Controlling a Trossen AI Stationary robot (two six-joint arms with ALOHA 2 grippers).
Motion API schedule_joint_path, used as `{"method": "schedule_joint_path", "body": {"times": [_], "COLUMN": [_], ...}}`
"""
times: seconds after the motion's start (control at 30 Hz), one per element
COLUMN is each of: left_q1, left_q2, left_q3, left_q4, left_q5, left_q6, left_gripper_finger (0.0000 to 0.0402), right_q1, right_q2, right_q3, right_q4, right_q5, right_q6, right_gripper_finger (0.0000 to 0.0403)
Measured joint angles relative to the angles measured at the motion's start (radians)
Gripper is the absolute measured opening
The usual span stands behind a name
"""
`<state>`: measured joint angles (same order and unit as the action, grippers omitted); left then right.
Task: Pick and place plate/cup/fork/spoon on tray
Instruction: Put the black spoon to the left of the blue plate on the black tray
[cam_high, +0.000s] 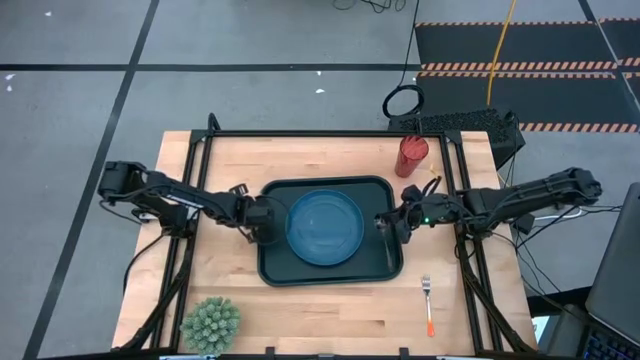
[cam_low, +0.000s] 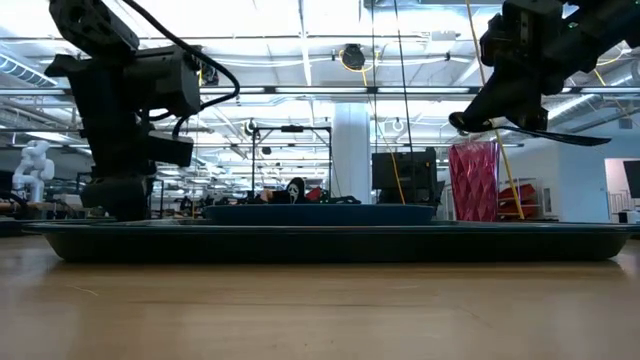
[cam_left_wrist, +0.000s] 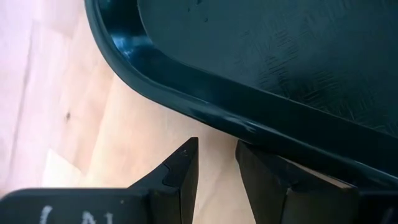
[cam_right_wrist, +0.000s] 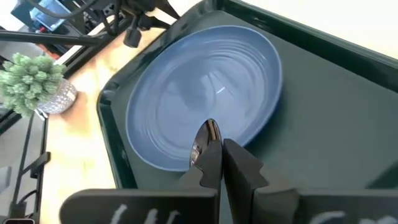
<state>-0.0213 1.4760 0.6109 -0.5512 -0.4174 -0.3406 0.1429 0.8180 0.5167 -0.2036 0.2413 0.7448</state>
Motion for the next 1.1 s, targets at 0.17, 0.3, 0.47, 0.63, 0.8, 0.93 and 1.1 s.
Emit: {"method": "schedule_joint_path", "body": {"times": [0.17, 0.3, 0.47, 0.63, 0.8, 0.93, 1.1], "left_q1": [0.005, 0.025, 0.041, 0.040, 0.043, 0.047, 0.047], "left_q2": [0.004, 0.004, 0.004, 0.004, 0.003, 0.001, -0.037], "left_q3": [-0.002, -0.001, -0.001, -0.002, -0.001, -0.001, 0.000], "left_q4": [0.076, 0.111, 0.095, 0.080, 0.079, 0.077, 0.074], "left_q5": [-0.033, -0.032, -0.032, -0.032, -0.033, -0.036, -0.037], "left_q6": [0.028, 0.047, 0.048, 0.041, 0.039, 0.033, 0.044], "left_gripper_finger": [0.0120, 0.0120, 0.0120, 0.0120, 0.0120, 0.0120, 0.0120], "right_q1": [0.014, 0.027, 0.030, 0.028, 0.005, -0.020, -0.042], "right_q2": [0.046, 0.084, 0.122, 0.181, 0.295, 0.398, 0.507], "right_q3": [0.000, 0.000, 0.000, 0.000, 0.000, 0.001, 0.080], "right_q4": [0.056, 0.072, 0.106, 0.304, 0.545, 0.678, 0.701], "right_q5": [-0.002, -0.002, 0.002, 0.058, 0.071, 0.036, -0.011], "right_q6": [0.000, 0.009, 0.019, -0.048, -0.122, -0.129, -0.145], "right_gripper_finger": [0.0000, 0.0000, 0.0000, 0.0000, 0.0000, 0.0000, 0.0000]}}
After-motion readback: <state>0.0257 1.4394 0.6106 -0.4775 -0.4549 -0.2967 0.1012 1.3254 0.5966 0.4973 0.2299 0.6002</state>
